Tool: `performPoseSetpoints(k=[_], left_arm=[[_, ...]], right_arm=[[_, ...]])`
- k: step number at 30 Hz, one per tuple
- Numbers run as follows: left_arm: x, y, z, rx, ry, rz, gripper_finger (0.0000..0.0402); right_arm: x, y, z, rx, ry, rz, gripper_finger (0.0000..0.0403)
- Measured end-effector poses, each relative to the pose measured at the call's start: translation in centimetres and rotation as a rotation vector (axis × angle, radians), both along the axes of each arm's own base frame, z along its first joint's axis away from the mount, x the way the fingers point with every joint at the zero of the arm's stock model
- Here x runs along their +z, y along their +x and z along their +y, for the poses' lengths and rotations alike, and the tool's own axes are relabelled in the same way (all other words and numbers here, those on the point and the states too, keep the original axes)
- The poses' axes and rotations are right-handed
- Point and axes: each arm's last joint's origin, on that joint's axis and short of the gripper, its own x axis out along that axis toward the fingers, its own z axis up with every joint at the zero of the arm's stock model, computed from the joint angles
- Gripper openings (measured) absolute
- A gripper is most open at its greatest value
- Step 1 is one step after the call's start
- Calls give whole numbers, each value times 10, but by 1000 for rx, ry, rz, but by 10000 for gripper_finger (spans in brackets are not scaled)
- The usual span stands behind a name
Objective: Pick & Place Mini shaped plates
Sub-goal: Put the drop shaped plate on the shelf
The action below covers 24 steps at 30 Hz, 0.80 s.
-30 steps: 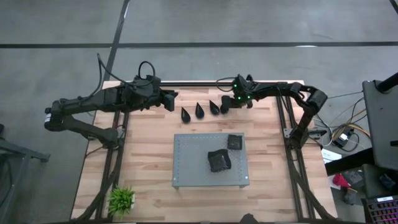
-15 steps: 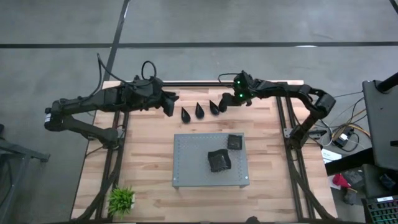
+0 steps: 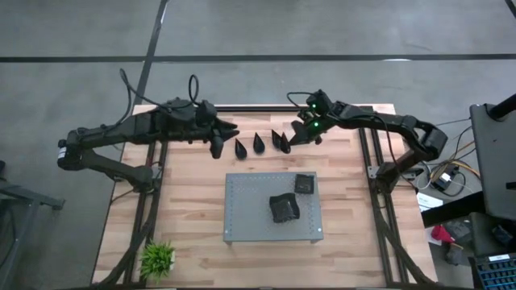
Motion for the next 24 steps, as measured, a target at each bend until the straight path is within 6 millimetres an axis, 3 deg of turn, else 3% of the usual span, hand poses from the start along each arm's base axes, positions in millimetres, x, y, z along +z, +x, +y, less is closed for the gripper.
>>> performPoseSetpoints(k=[16,24], left_arm=[[16,5,-6,-223,-19,-168,108],[29,6,-7,-210,-114,-324,108]], right_arm=[[110,22,39,179,-60,-153,8],[144,24,61,301,-130,-176,8]])
